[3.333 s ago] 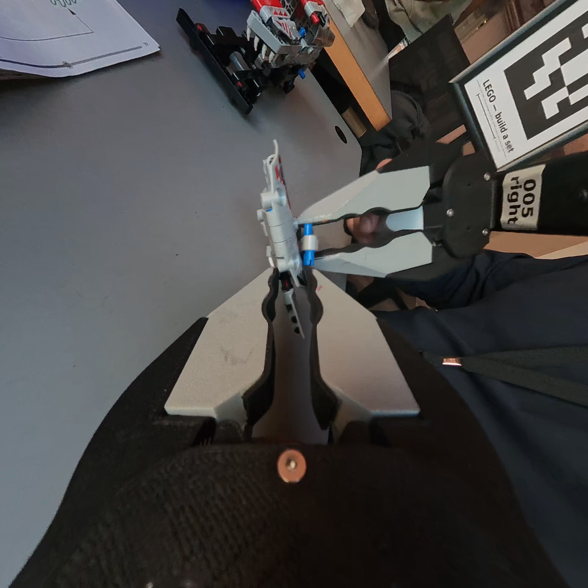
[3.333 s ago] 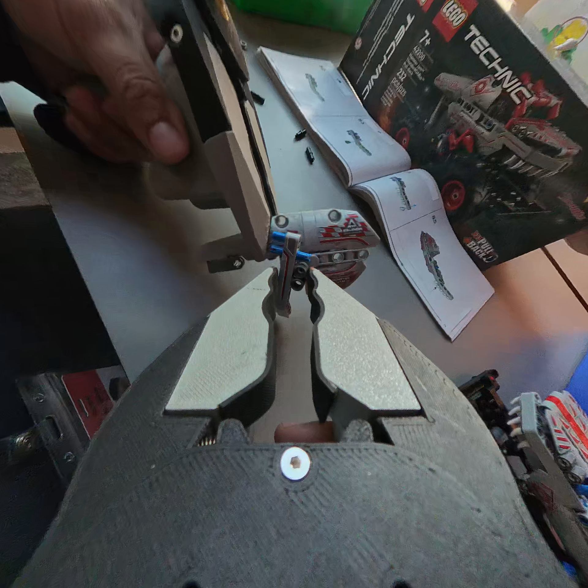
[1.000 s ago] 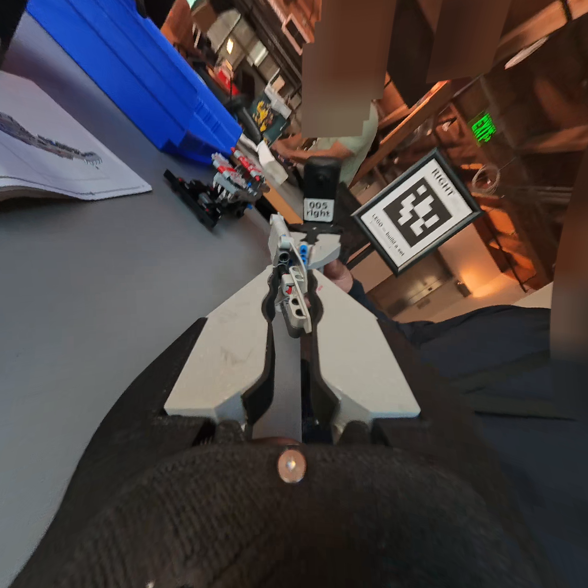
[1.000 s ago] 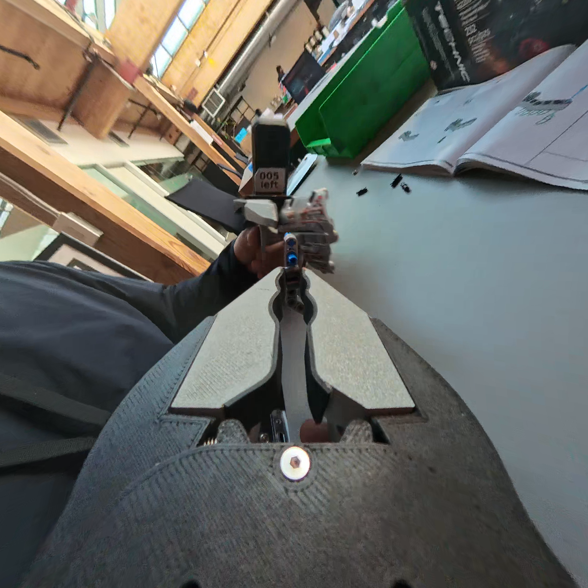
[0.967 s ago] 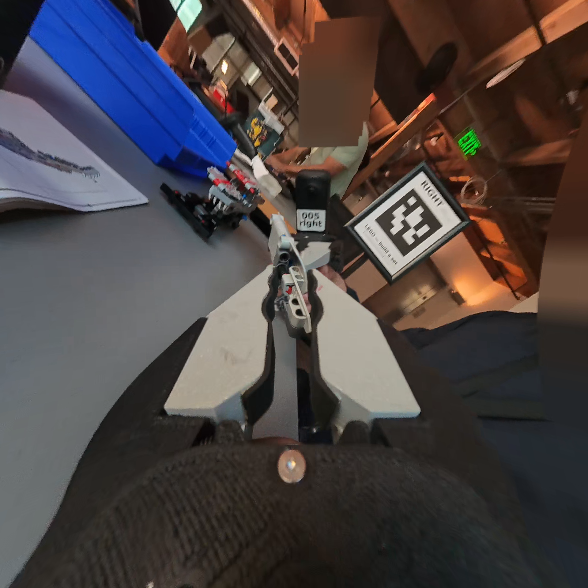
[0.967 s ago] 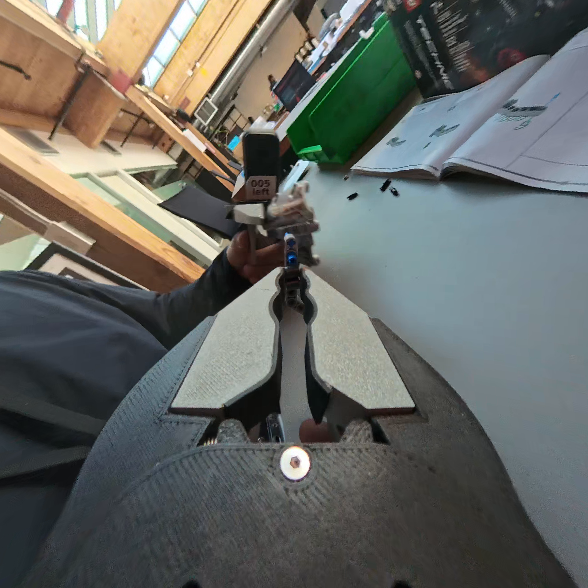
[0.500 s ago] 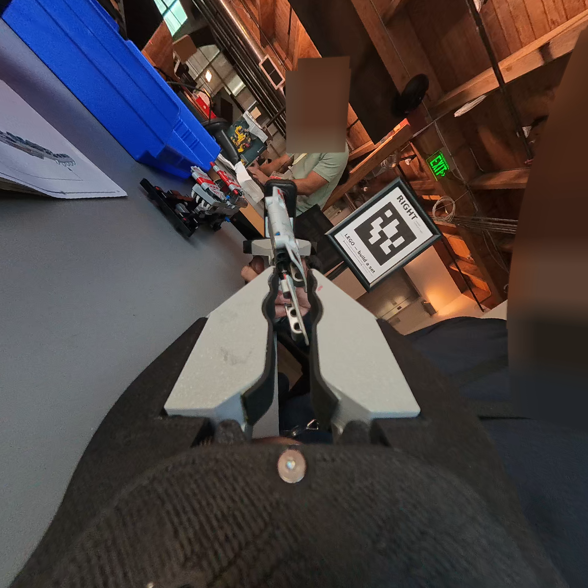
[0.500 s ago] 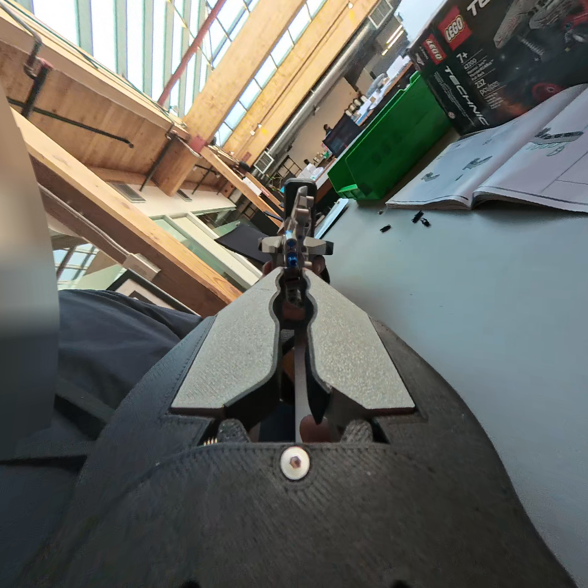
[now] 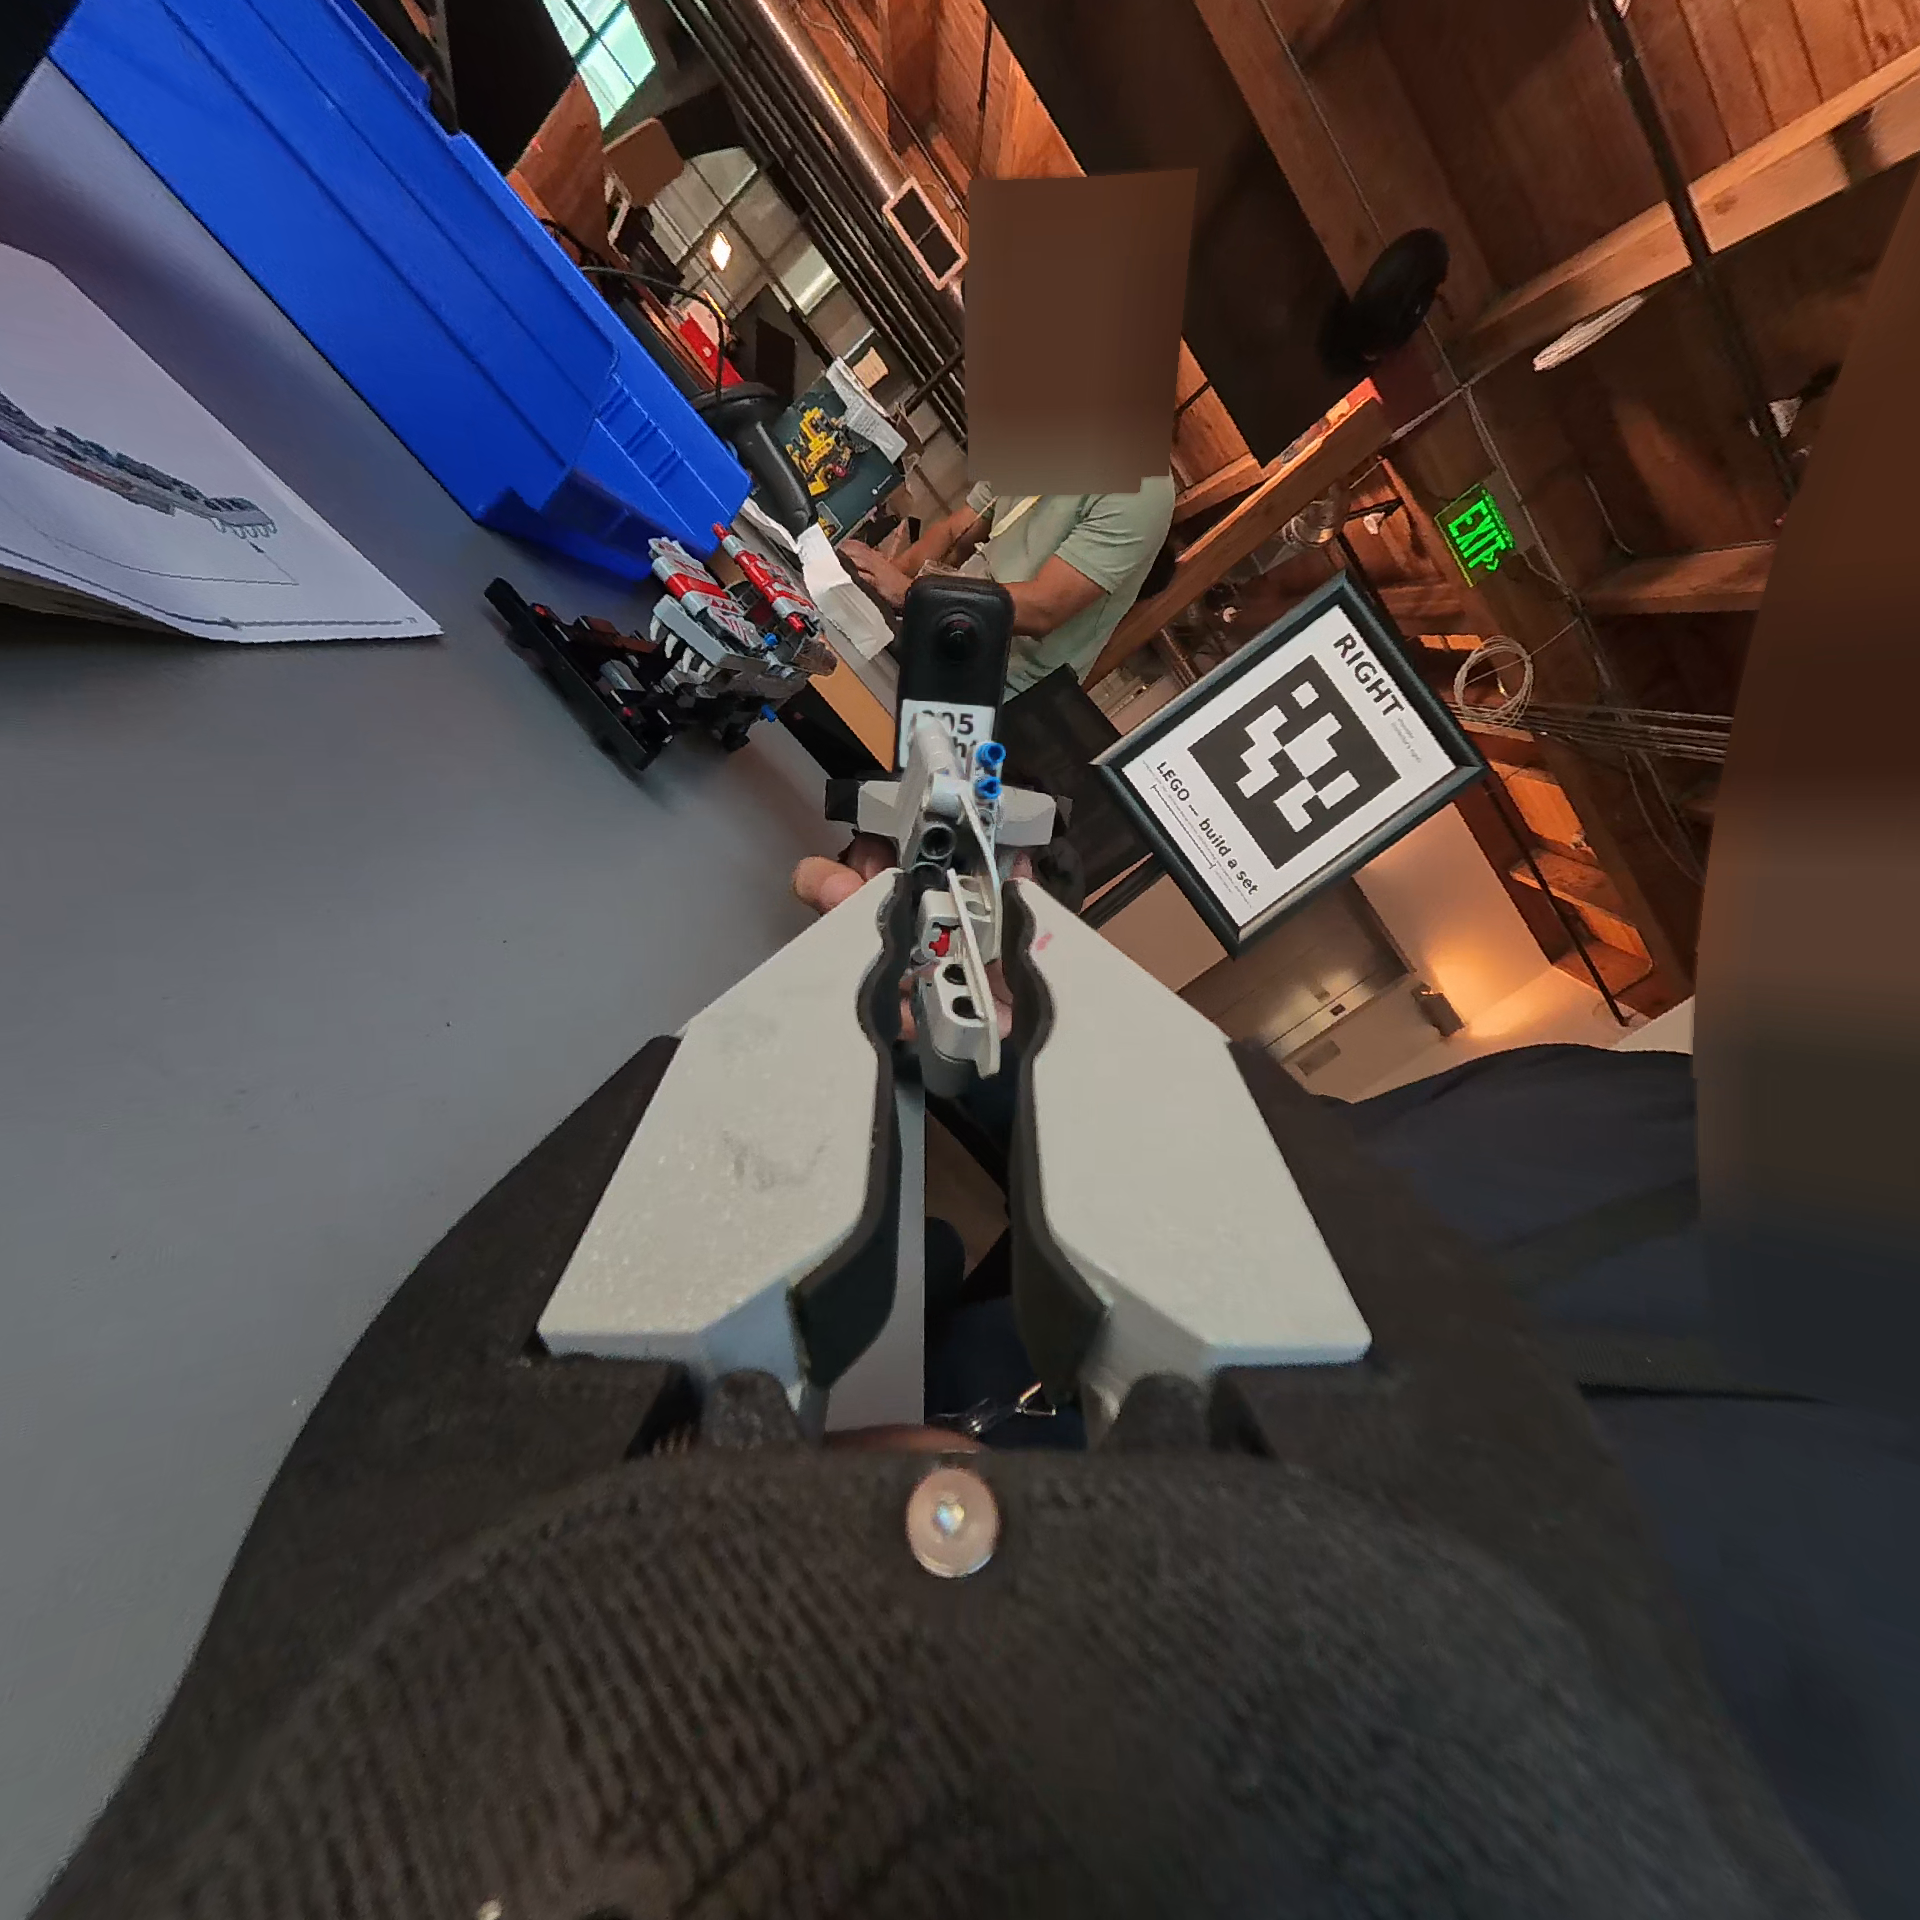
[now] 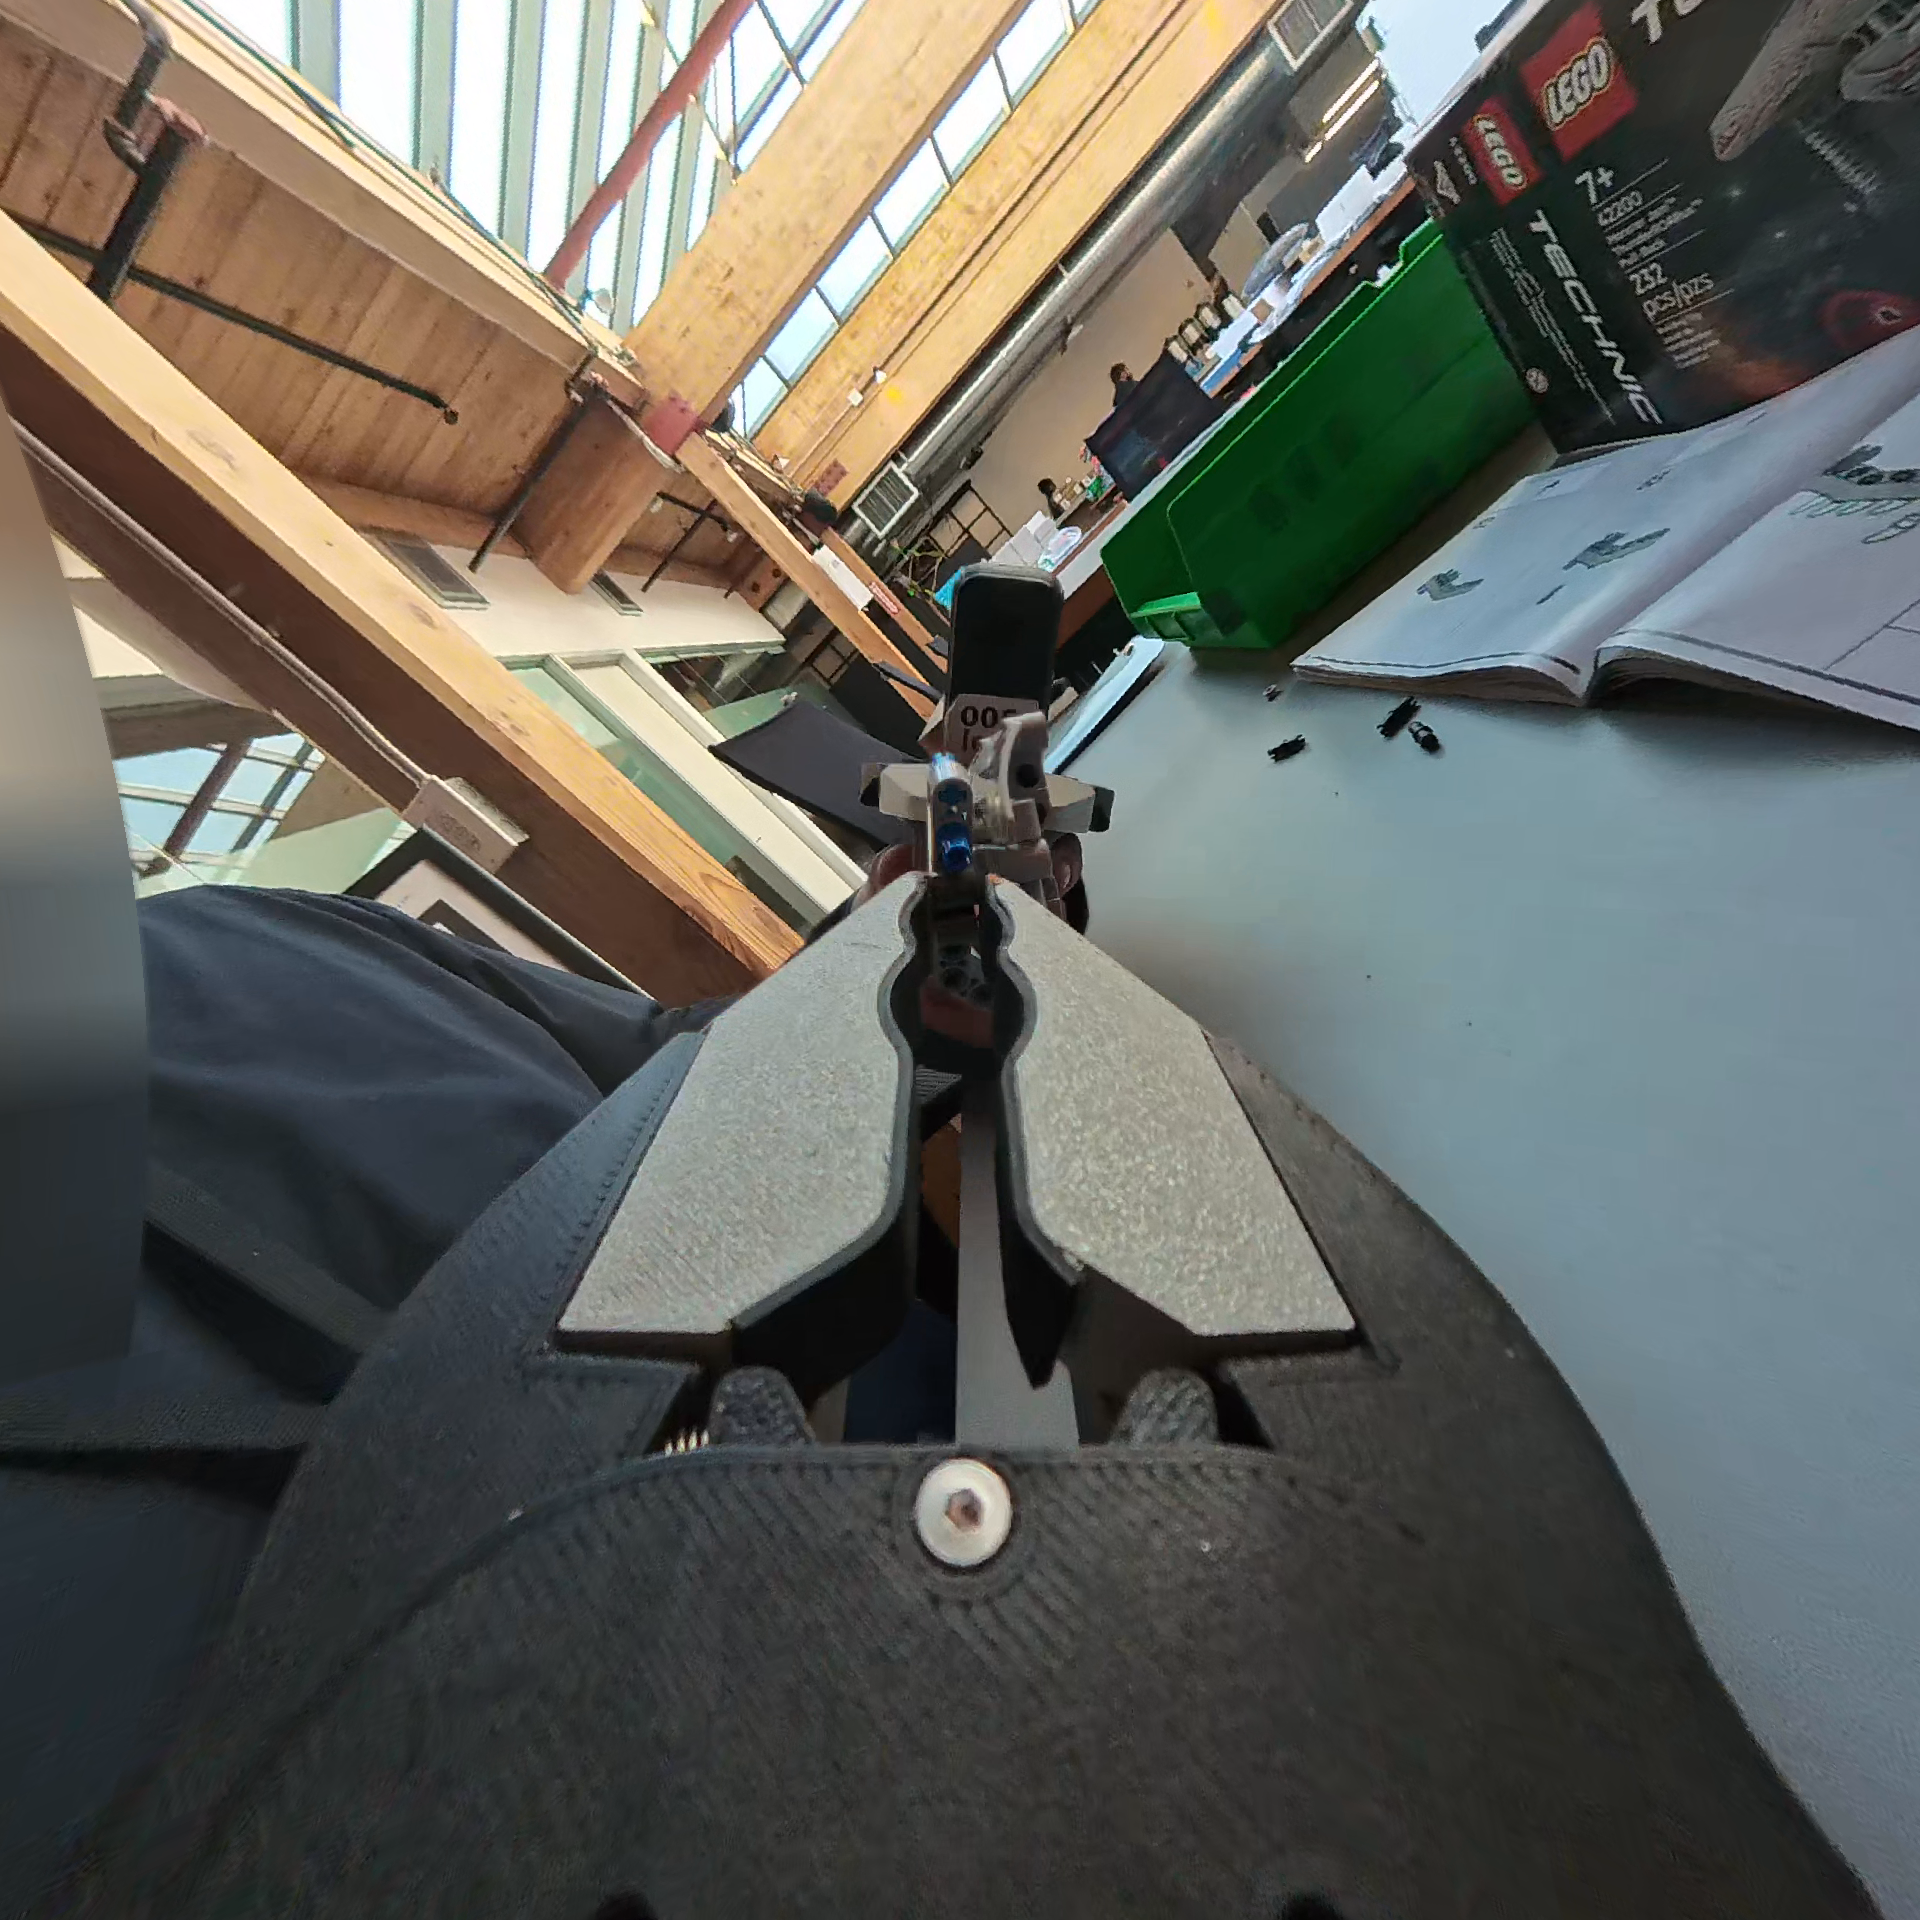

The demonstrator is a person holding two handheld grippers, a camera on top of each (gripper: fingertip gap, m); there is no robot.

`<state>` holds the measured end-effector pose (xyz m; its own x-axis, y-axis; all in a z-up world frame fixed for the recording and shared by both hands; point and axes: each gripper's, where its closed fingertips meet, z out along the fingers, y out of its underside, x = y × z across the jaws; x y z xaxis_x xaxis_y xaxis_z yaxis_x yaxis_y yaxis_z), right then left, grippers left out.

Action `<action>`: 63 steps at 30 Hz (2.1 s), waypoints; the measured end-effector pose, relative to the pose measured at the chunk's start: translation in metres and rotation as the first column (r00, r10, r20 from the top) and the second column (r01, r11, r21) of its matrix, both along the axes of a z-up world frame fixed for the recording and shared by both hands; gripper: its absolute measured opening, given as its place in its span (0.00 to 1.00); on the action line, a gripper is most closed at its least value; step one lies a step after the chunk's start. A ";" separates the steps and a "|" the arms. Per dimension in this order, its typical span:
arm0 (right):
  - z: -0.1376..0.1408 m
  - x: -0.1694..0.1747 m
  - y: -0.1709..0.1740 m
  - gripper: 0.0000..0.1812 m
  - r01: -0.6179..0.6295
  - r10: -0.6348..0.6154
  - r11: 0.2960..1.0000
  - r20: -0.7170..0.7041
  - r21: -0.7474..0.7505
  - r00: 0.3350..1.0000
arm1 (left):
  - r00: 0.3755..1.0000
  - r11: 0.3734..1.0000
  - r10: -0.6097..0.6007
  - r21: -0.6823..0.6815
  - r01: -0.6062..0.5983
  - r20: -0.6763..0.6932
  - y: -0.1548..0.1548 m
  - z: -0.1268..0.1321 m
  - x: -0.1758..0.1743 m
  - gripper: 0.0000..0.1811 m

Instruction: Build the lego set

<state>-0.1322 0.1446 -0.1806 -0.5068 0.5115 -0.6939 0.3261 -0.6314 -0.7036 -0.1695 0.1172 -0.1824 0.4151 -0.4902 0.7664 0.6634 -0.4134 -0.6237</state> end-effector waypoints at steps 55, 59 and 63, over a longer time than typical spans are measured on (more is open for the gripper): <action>-0.070 0.005 -0.023 0.03 -0.085 0.070 0.996 0.537 0.003 0.841 | 0.310 0.983 -0.183 -0.165 0.082 -0.933 -0.012 -0.089 0.012 0.25; -0.080 0.008 -0.031 0.03 -0.022 0.038 0.999 0.556 -0.037 0.831 | 0.160 0.980 -0.152 -0.127 0.152 -0.975 -0.002 -0.095 0.001 0.41; -0.081 0.007 -0.028 0.03 0.011 0.021 0.998 0.558 -0.055 0.830 | 0.155 0.948 -0.212 -0.165 0.273 -0.965 0.009 -0.086 -0.003 0.55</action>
